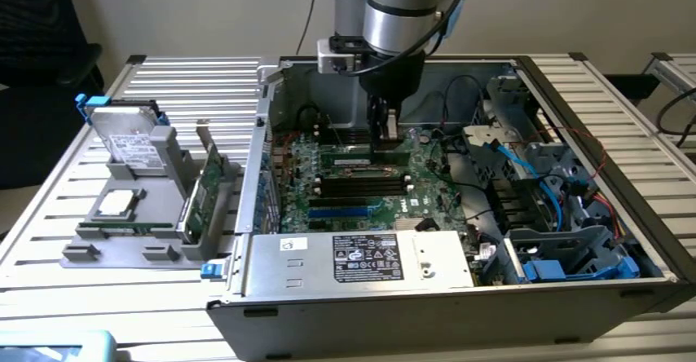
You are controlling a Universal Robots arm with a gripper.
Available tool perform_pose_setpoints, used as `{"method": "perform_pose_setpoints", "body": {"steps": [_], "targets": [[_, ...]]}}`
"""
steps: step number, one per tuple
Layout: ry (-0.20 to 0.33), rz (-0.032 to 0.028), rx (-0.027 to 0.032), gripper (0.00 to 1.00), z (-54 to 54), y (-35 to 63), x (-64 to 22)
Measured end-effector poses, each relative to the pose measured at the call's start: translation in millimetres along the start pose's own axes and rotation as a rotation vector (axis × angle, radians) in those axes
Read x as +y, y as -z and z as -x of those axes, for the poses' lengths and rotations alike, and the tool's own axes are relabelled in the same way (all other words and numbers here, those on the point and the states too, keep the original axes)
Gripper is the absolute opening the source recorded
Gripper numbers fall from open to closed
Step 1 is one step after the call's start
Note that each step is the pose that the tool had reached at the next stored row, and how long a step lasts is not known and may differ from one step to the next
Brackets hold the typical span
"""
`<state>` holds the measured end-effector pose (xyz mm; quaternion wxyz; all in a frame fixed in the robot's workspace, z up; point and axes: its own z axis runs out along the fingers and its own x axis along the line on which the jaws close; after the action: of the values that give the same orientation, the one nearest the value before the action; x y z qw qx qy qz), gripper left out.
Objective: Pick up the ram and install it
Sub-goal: 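Insert the ram into the slot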
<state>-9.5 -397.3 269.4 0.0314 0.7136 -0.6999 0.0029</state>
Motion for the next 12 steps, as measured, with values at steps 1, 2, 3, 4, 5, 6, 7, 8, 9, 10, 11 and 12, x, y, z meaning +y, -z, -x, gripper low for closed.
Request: {"method": "perform_pose_setpoints", "body": {"steps": [1, 2, 3, 4, 5, 6, 7, 8, 9, 10, 11, 12], "targets": [[0.002, -0.0002, 0.0002, 0.13, 0.1, -0.8, 0.0], [0.004, -0.0006, 0.0005, 0.13, 0.1, -1.7, -0.1], [0.007, -0.0010, 0.0011, 0.13, 0.1, -2.4, -0.1], [0.012, -0.0014, 0.0014, 0.13, 0.1, -3.0, 0.0], [0.019, -0.0019, 0.0019, 0.13, 0.2, -3.6, 0.0], [0.026, -0.0023, 0.0025, 0.13, 0.2, -4.1, 0.0], [0.034, -0.0027, 0.0030, 0.13, 0.2, -4.6, -0.1], [0.041, -0.0029, 0.0036, 0.13, 0.2, -4.9, -0.1], [0.042, -0.0030, 0.0040, 0.13, 0.3, -5.3, -0.1], [0.042, -0.0030, 0.0045, 0.13, 0.3, -6.1, -0.1], [0.041, -0.0029, 0.0050, 0.13, 0.3, -7.3, -0.2], [0.040, -0.0028, 0.0053, 0.13, 0.4, -8.5, -0.2]]}}
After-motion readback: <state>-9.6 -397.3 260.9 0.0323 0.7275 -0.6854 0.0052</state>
